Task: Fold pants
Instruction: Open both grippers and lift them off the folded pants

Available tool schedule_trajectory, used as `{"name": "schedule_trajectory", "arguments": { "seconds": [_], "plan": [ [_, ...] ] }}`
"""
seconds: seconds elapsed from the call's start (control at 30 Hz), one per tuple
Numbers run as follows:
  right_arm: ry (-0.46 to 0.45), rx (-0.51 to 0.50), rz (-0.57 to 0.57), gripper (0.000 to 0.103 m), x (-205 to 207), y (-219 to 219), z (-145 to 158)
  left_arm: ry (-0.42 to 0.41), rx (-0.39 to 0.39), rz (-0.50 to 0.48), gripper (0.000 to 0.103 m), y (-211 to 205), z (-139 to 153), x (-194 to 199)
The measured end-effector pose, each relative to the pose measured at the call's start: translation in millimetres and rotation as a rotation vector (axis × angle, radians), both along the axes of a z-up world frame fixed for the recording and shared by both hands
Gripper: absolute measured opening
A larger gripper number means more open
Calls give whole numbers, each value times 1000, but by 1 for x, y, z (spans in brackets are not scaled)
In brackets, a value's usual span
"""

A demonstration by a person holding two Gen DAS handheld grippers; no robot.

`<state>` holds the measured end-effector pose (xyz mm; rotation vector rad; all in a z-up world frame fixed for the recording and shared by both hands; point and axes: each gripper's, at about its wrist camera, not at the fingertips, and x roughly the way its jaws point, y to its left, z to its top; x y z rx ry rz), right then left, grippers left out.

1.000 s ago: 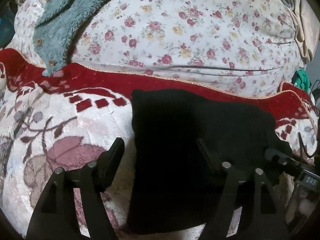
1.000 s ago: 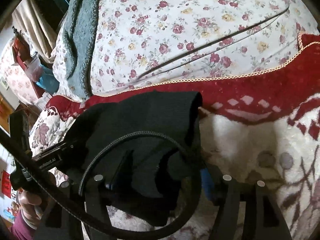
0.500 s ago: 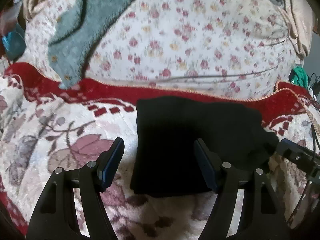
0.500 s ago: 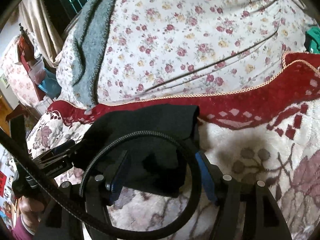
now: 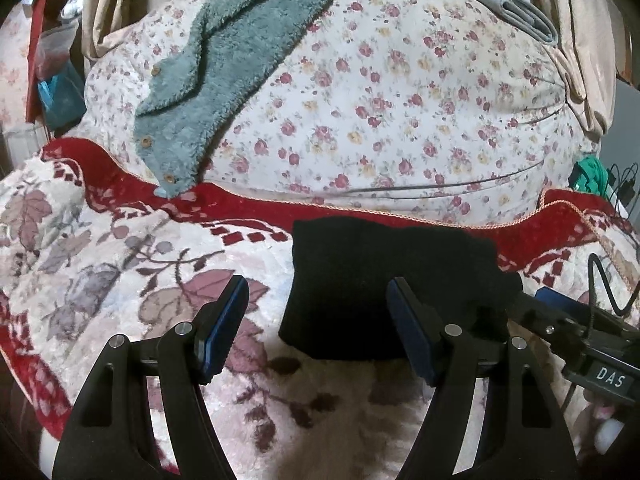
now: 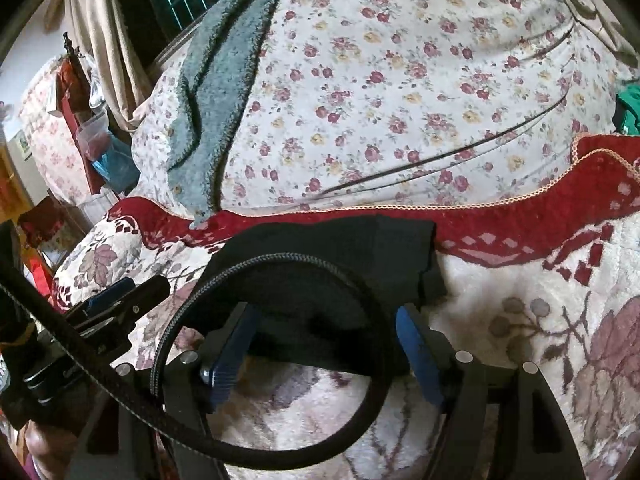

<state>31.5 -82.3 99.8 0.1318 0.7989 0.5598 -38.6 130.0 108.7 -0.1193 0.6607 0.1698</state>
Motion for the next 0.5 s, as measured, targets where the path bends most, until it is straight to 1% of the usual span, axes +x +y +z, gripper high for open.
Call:
{"name": "schedule_trajectory", "arguments": {
  "seconds": [0.03, 0.1, 0.33, 0.5],
  "plan": [
    [-2, 1, 0, 71, -2, 1, 0, -6, 20, 2, 72, -3, 2, -3],
    [-8, 2, 1, 71, -5, 3, 1, -13, 36, 0, 72, -6, 3, -7],
    [-30, 1, -10, 74, -11, 2, 5, -3, 37, -8, 72, -13, 6, -14],
    [-28, 5, -12, 74, -11, 0, 6, -3, 35, -8, 72, -16, 8, -16]
  ]
}}
